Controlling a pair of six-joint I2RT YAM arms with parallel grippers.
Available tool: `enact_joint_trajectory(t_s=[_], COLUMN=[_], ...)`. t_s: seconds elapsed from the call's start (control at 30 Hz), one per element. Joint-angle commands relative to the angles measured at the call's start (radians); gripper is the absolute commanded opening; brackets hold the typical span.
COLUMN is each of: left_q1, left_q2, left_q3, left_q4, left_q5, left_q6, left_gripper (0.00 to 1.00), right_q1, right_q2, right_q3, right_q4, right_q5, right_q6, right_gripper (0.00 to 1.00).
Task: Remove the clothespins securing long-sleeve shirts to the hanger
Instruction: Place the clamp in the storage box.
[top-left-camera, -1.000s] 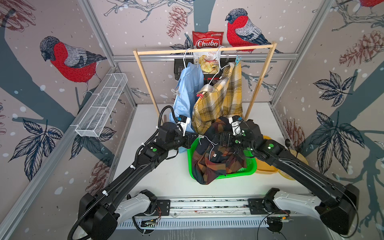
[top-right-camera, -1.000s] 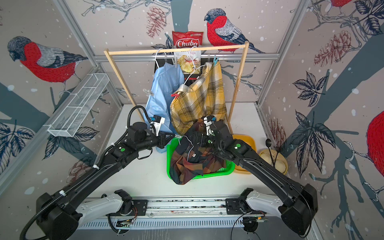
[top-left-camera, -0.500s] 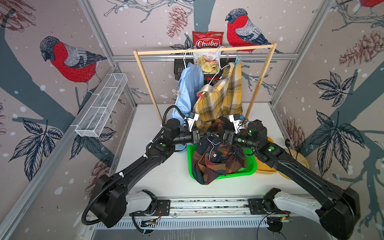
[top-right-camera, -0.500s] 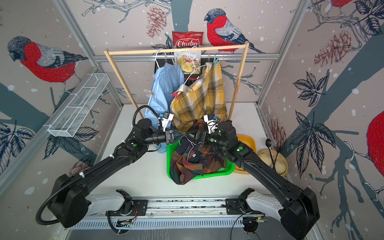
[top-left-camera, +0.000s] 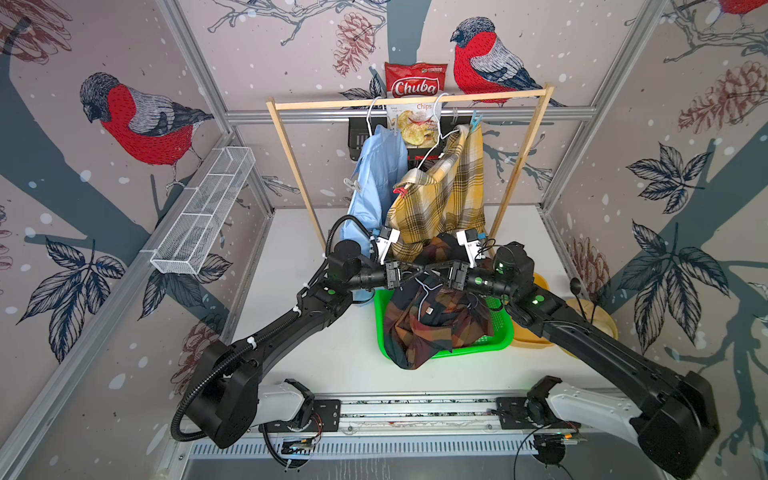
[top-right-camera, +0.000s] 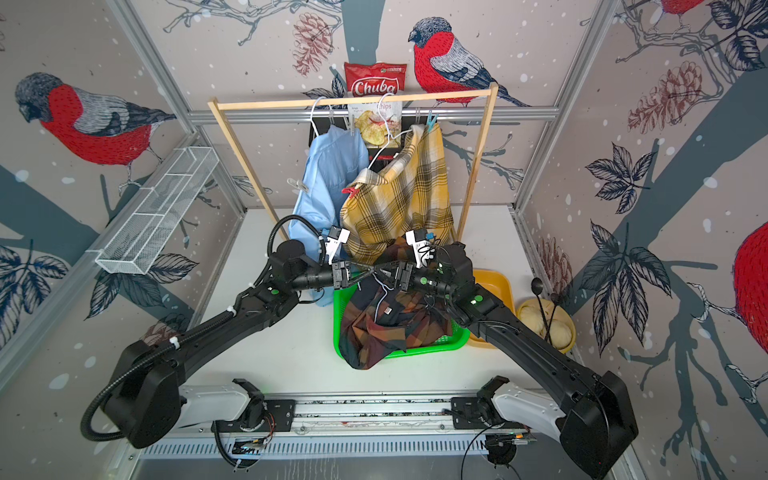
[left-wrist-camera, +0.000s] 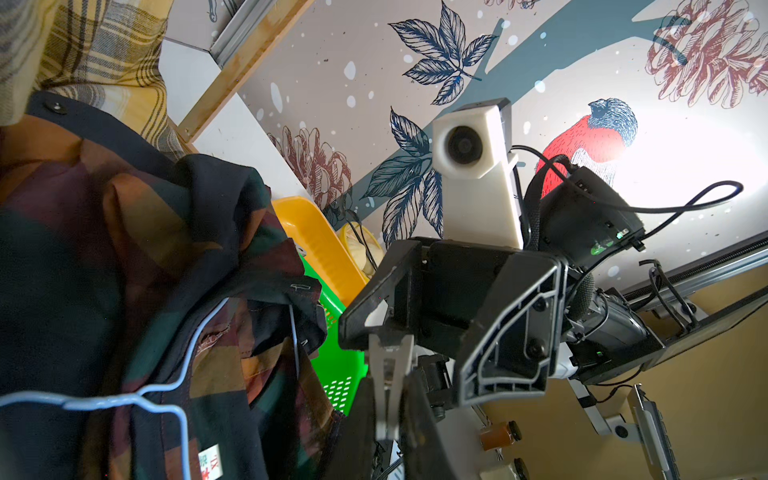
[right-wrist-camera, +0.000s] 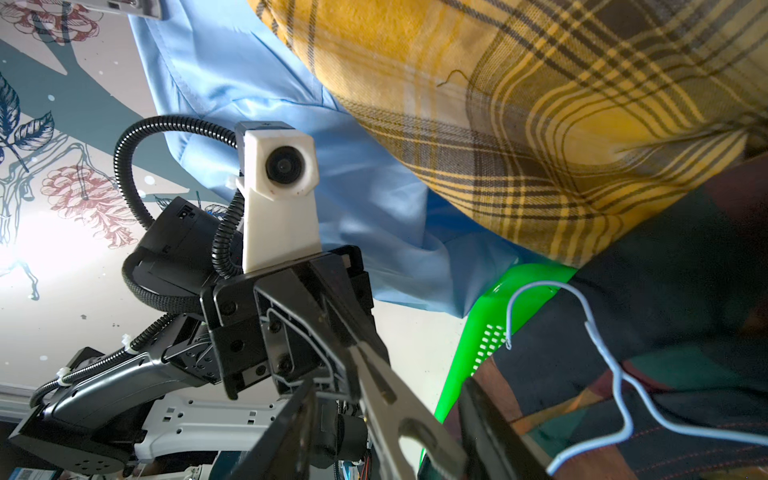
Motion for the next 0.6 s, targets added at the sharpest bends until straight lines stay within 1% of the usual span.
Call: enact_joint_trajectory(t_s=[0.0,0.23,0.43,0.57], left_q1=[0.002,0.005,0.008,0.009], left_q2=[0.007,0.012,0.019,0.021], left_q3=[-0.006,-0.006,-0.009,-0.010], left_q4=[0.054,0.057,0.059,0.058], left_q5=[0.010,0.005,0.003,0.005], left_q6=[0.001,-0.001,0.000,0.001], left_gripper=[0.11,0.12,0.11,0.12], right_q1=[0.001,0.000,0.001,0.001], right_q2=[0.000,-0.001,-0.002,-0.004], right_q3=[-0.008,-0.031,-0.041,-0.045], right_q4=[0.078,0.104,0.129,0.140], right_q5=[-0.033,-0.045,-0.060,-0.062], right_q6=[0.020,0.035,0.047,0.050], right_gripper=[0.47,0.41,0.39,0.33])
